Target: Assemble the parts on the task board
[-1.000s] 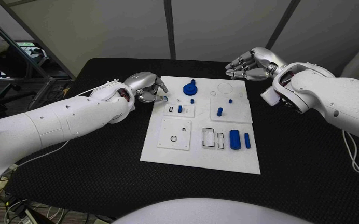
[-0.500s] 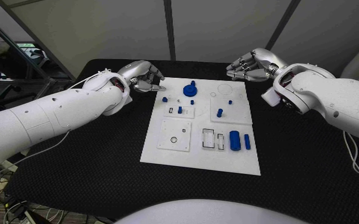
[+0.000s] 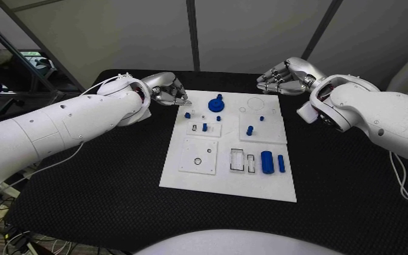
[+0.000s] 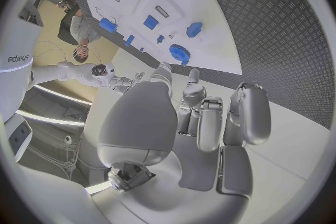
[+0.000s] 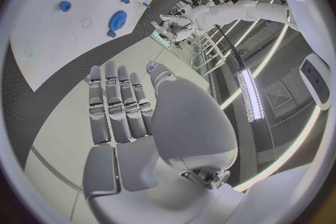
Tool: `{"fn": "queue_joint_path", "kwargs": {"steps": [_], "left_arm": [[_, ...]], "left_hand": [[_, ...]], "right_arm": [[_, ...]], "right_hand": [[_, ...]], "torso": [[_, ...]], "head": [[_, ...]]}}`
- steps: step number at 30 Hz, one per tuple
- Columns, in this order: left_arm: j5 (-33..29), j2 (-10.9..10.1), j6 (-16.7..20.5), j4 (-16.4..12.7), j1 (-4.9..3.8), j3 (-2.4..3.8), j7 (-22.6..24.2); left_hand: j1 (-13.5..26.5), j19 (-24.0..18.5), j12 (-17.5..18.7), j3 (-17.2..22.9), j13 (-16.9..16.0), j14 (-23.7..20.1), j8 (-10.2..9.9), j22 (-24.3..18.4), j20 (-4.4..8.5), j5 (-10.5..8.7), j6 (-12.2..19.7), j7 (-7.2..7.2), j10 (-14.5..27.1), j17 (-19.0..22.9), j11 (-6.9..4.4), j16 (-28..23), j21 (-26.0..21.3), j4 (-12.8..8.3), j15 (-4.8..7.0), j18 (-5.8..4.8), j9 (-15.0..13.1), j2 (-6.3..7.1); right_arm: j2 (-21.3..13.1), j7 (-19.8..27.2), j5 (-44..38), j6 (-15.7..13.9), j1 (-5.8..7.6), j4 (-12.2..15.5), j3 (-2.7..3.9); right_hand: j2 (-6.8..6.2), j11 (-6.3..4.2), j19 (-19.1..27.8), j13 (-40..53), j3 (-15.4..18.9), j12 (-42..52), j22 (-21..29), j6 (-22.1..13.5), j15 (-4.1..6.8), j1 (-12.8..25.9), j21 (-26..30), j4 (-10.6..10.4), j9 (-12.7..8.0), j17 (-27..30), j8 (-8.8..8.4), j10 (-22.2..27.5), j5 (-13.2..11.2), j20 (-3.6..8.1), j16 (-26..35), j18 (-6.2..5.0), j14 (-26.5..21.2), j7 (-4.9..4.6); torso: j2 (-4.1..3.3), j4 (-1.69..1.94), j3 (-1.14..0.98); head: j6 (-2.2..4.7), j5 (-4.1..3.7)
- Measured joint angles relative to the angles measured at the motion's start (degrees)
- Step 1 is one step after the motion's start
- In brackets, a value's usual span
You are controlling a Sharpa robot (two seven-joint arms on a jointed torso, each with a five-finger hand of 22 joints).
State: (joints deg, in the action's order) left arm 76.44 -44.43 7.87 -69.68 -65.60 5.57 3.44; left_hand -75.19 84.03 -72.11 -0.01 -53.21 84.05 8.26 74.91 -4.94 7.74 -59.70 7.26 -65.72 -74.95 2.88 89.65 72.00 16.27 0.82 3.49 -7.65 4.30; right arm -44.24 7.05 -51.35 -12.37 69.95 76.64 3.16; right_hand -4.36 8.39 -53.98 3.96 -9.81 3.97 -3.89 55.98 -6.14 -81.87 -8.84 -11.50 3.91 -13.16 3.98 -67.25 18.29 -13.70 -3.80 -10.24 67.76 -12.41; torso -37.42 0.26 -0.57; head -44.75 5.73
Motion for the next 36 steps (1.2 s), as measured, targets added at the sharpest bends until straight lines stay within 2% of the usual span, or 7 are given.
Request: {"fn": "queue_joint_path", "kwargs": {"steps": [12, 24, 26, 27, 28, 32, 36], "left_arm": [[2.85, 2.13, -6.45, 2.23, -5.39, -0.52, -0.49], [9.44, 5.92, -12.53, 4.51, -11.92, -7.94, -0.53], [11.3, 6.78, -13.8, 4.77, -12.59, -8.52, -0.52], [12.15, 7.06, -14.35, 4.83, -12.8, -8.7, -0.5], [13.33, 7.39, -15.08, 4.9, -13.04, -8.97, -0.46], [16.96, 7.97, -16.81, 4.94, -13.5, -9.91, -0.19], [20.58, 8.16, -18.26, 4.62, -14.26, -12.01, 0.09]], "left_hand": [[2.81, -0.32, 2.67, -5.26, 3.7, 0.0, 4.4, 0.0, 0.32, 0.0, -1.07, -1.09, 2.58, 0.0, -0.92, -2.13, -8.25, 0.47, 0.41, -0.01, -1.5, -0.29], [7.62, -0.4, 2.67, -7.19, 3.34, -0.1, 18.06, 0.0, 1.47, 0.06, 3.01, -3.27, 2.73, 0.0, -2.56, -2.66, -10.65, 0.55, 1.96, 0.02, -12.3, -0.08], [7.14, -0.73, 3.35, -7.19, 4.4, -0.1, 18.11, 0.0, 1.79, -2.61, 5.15, -3.08, 3.86, 0.0, -2.58, -3.35, -12.37, 0.55, 1.96, 0.08, -12.91, 1.12], [6.81, -0.81, 3.86, -7.18, 5.17, -0.1, 17.46, 0.0, 1.87, -3.76, 6.42, -2.9, 4.57, 0.0, -2.67, -3.7, -13.31, 0.55, 1.96, 3.08, -12.91, 1.78], [6.33, -0.88, 4.24, -7.19, 5.64, -0.1, 16.96, 0.0, 1.87, -4.35, 7.23, -2.85, 5.06, 0.0, -2.74, -4.0, -13.89, 0.55, 1.96, 3.55, -12.88, 2.26], [4.96, -1.26, 4.68, -7.18, 6.4, -0.1, 15.62, 0.0, 1.87, -4.73, 9.06, -2.85, 5.54, 0.0, -3.05, -4.27, -14.86, 0.55, 1.96, 3.5, -12.57, 3.63], [4.98, -1.45, 4.78, -7.32, 6.79, -0.1, 14.65, 0.0, 2.06, -4.74, 10.22, -2.69, 5.83, 0.0, -2.94, -4.39, -15.52, 0.69, 1.96, 3.5, -12.11, 3.61]], "right_arm": [[0.15, -0.02, 0.0, 0.01, 0.0, -0.04, 0.0], [0.67, -0.04, -0.05, 0.01, 0.0, -0.43, 0.0], [0.76, -0.04, -0.08, 0.01, 0.0, -0.48, 0.0], [0.8, -0.04, -0.09, 0.01, 0.0, -0.51, 0.0], [0.84, -0.04, -0.11, 0.01, 0.0, -0.53, 0.0], [0.91, -0.05, -0.15, 0.02, 0.0, -0.62, -0.01], [1.06, -0.07, -0.18, 0.03, 0.0, -0.68, -0.01]], "right_hand": [[0.0, 0.0, 0.0, 0.0, -0.04, 0.0, 0.0, 0.0, 0.0, 0.0, 0.0, -0.03, 0.0, 0.02, 0.0, 0.0, 0.0, 0.0, 0.0, 0.0, 0.0, 0.0], [0.0, 0.0, 0.01, 0.0, -0.17, 0.0, 0.0, 0.0, 0.0, 0.0, 0.0, -0.17, 0.0, 0.02, 0.0, 0.0, 0.0, -0.01, 0.0, 0.0, 0.0, 0.0], [0.0, 0.0, 0.01, 0.0, -0.17, 0.0, 0.0, 0.0, 0.0, 0.0, 0.0, -0.17, 0.0, 0.02, 0.0, 0.0, 0.0, -0.01, 0.0, 0.0, 0.0, 0.0], [0.0, 0.0, 0.01, 0.0, -0.17, 0.0, 0.0, 0.0, 0.0, 0.0, 0.0, -0.17, 0.0, 0.02, 0.0, 0.0, 0.0, -0.01, 0.0, 0.0, 0.0, 0.0], [0.0, 0.0, 0.01, 0.0, -0.17, 0.0, 0.0, 0.0, 0.0, 0.0, 0.0, -0.17, 0.0, 0.02, 0.0, 0.0, 0.0, -0.01, 0.0, 0.0, 0.0, 0.0], [0.0, 0.0, 0.01, 0.0, -0.17, 0.0, 0.0, 0.0, 0.0, 0.0, 0.0, -0.17, 0.0, 0.02, 0.0, 0.0, 0.0, -0.01, 0.0, 0.0, 0.0, 0.0], [0.0, 0.0, 0.01, 0.0, -0.17, 0.0, 0.0, 0.0, 0.0, 0.0, 0.0, -0.17, 0.0, 0.02, 0.0, 0.0, 0.0, -0.01, 0.0, 0.0, 0.0, 0.0]], "torso": [[-0.02, -0.04, -0.03], [-0.04, -0.04, -0.03], [-0.05, -0.05, -0.01], [-0.08, -0.07, -0.01], [-0.08, -0.08, 0.0], [-0.1, -0.1, 0.01], [-0.12, -0.1, 0.01]], "head": [[0.42, 0.08], [0.75, 0.18], [0.81, 0.24], [0.84, 0.26], [0.87, 0.27], [0.9, 0.29], [0.92, 0.19]]}}
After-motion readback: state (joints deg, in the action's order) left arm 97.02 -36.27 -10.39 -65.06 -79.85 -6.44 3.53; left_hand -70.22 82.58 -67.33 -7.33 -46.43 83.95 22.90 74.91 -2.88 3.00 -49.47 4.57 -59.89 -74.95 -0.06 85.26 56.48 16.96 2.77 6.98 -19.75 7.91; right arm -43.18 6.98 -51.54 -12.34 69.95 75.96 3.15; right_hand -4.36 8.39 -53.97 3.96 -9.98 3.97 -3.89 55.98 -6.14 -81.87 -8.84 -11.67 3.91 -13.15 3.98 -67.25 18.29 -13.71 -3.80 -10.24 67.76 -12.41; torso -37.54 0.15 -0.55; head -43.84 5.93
